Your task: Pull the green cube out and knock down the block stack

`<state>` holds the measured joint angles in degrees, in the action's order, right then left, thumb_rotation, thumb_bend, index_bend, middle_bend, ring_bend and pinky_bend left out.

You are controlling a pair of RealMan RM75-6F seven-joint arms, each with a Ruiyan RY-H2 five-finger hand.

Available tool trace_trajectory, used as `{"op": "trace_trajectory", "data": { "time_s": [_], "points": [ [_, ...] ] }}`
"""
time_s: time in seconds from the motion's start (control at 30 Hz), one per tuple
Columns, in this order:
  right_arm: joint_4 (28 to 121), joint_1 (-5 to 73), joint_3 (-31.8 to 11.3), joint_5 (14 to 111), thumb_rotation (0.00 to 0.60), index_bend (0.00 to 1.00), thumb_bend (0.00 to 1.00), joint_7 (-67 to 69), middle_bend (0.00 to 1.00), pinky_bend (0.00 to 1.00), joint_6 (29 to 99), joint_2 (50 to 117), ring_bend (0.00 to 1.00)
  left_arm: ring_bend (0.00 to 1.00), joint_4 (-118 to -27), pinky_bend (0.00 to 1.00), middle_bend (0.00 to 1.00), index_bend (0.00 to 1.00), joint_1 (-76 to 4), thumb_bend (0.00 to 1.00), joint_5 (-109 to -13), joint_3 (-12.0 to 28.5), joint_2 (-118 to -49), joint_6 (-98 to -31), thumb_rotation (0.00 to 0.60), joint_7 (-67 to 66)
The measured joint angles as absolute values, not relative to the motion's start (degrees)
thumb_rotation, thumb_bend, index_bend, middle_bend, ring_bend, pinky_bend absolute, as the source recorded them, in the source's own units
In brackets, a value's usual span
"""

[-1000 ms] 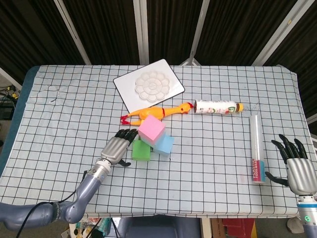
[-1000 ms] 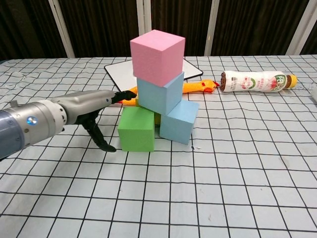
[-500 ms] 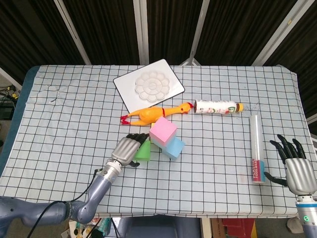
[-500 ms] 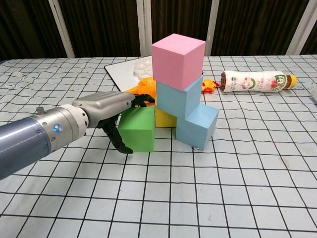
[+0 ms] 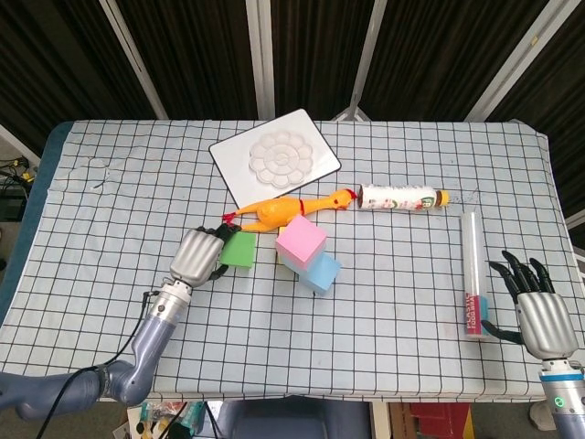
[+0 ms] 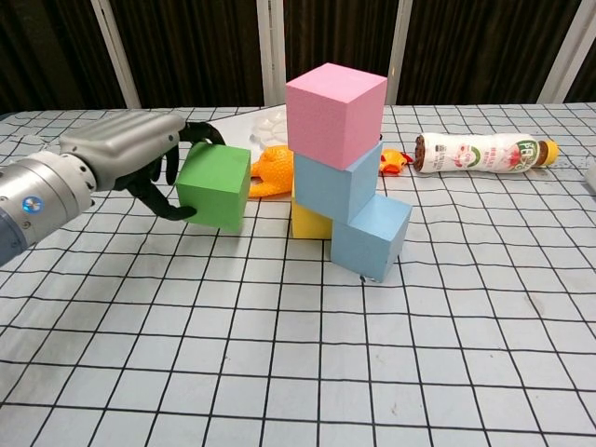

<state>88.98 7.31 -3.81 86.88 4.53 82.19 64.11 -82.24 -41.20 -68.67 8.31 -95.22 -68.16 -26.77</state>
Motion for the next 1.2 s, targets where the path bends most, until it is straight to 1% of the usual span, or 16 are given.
{"op": "trace_trajectory", "data": {
  "time_s": [0.13, 0.23, 0.3, 0.4, 0.5, 0.6, 0.7, 0.77, 0.83, 0.87, 0.97, 1.07, 1.2],
  "points": [
    [89.0, 7.3, -3.8, 86.9, 0.600, 0.18, 0.03, 4.8, 0.07, 0.04, 82.2, 64.1, 0.16, 0.51, -80.2, 0.50, 0.35, 0.24, -39.3, 0.42, -73.1, 6.7, -92.5, -71.0, 0.600, -24.7],
    [89.1, 7.4, -3.8, 87.0, 0.600, 0.18, 0.03, 4.9, 0.07, 0.04, 82.2, 64.0, 0.16, 0.51, -79.0, 0.49, 0.34, 0.24, -37.2, 0.42, -75.9, 4.5, -89.6, -73.3, 0.600, -24.7],
    [89.1, 7.3, -3.8, 87.1, 0.600, 0.18, 0.03, 4.9, 0.07, 0.04, 82.3, 64.0, 0.16, 0.50, -78.7, 0.48, 0.34, 0.24, -35.9, 0.42, -76.9, 3.0, -87.7, -73.6, 0.600, -24.3],
    [89.3, 7.3, -3.8, 87.2, 0.600, 0.18, 0.03, 4.9, 0.07, 0.04, 82.6, 63.9, 0.16, 0.50, -78.8, 0.48, 0.33, 0.23, -34.0, 0.41, -77.5, 2.1, -85.4, -74.0, 0.600, -23.2],
    [89.3, 7.4, -4.0, 86.9, 0.600, 0.18, 0.03, 4.9, 0.07, 0.04, 82.6, 63.9, 0.16, 0.48, -79.3, 0.46, 0.31, 0.22, -33.1, 0.37, -77.8, 1.4, -83.6, -73.8, 0.600, -21.2],
    [89.3, 7.5, -4.1, 86.6, 0.600, 0.18, 0.03, 4.8, 0.07, 0.04, 82.3, 63.9, 0.16, 0.43, -80.3, 0.42, 0.27, 0.20, -32.7, 0.31, -78.1, 0.9, -82.0, -72.3, 0.600, -18.3],
    [89.3, 7.5, -4.1, 86.4, 0.600, 0.18, 0.03, 4.8, 0.07, 0.04, 82.1, 63.9, 0.16, 0.31, -81.6, 0.31, 0.20, 0.15, -32.7, 0.24, -77.9, 0.7, -80.5, -69.9, 0.600, -14.6],
    [89.3, 7.5, -4.1, 86.4, 0.600, 0.18, 0.03, 4.9, 0.07, 0.04, 82.3, 63.8, 0.16, 0.16, -82.7, 0.20, 0.11, 0.08, -32.8, 0.17, -77.4, 0.7, -79.1, -67.6, 0.600, -12.0],
    [89.3, 7.4, -4.1, 86.5, 0.600, 0.18, 0.03, 4.9, 0.07, 0.04, 82.4, 63.8, 0.16, 0.05, -83.8, 0.12, 0.05, 0.02, -33.0, 0.12, -76.6, 0.8, -77.8, -65.2, 0.600, -10.5],
    [89.3, 7.2, -4.0, 86.6, 0.600, 0.18, 0.03, 5.0, 0.07, 0.04, 82.6, 63.8, 0.16, 0.01, -84.6, 0.09, 0.03, 0.00, -33.2, 0.10, -76.1, 0.8, -76.9, -63.4, 0.600, -9.4],
    [89.3, 7.2, -3.9, 86.6, 0.600, 0.18, 0.03, 5.1, 0.07, 0.04, 82.6, 63.7, 0.16, 0.00, -87.2, 0.05, 0.00, 0.00, -34.0, 0.07, -74.6, 0.9, -74.0, -58.4, 0.600, -6.0],
    [89.2, 7.1, -3.9, 86.7, 0.600, 0.18, 0.03, 4.9, 0.07, 0.04, 82.7, 63.8, 0.16, 0.00, -89.7, 0.04, 0.00, 0.00, -35.1, 0.06, -73.0, 1.5, -70.8, -54.1, 0.600, -1.8],
    [89.2, 7.1, -4.0, 86.6, 0.600, 0.18, 0.03, 3.7, 0.07, 0.04, 82.9, 64.1, 0.16, 0.00, -91.8, 0.04, 0.00, 0.00, -36.0, 0.05, -72.1, 4.3, -69.1, -53.5, 0.600, 1.6]
  ]
}}
